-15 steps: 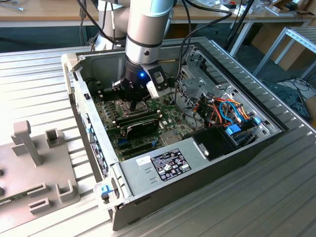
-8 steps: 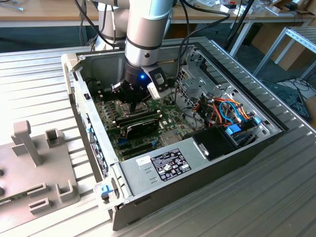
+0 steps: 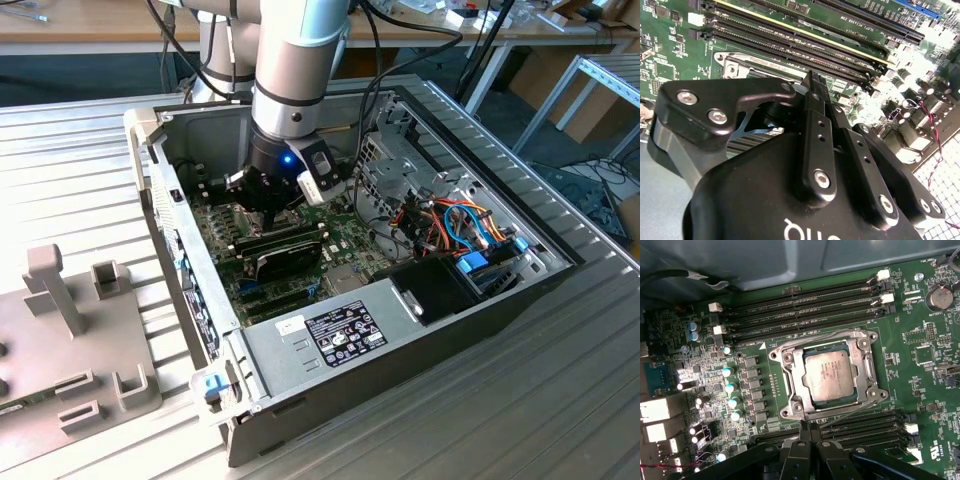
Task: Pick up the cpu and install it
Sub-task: 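Install the second cpu locking lever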
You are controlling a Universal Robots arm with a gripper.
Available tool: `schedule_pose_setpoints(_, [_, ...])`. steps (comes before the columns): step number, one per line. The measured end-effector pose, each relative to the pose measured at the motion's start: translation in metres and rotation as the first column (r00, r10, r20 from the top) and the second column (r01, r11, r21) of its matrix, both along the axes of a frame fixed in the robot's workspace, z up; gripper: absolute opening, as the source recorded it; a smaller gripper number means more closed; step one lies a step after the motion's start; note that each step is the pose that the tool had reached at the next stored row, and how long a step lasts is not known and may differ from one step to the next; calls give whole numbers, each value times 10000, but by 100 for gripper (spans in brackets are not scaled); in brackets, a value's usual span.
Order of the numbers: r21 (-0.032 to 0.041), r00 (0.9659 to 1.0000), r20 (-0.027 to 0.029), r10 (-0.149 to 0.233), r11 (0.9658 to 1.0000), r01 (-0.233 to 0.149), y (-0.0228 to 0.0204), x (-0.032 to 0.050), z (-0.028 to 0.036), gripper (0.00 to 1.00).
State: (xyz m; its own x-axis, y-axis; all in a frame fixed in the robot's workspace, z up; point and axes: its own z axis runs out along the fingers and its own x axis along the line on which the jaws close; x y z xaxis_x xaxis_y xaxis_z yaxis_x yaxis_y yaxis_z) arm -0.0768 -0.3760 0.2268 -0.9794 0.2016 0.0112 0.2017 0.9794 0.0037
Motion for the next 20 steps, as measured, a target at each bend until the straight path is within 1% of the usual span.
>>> schedule_pose_setpoints(8, [12,10000,1,1,10000,-1,0,-2,-13,11])
schedule_pose_setpoints(12, [9,10000,-1,2,10000,-2,-1,-14,-28,11])
schedule_pose_setpoints(20, [10,10000,-1,0,10000,0,0,-15,-39,11])
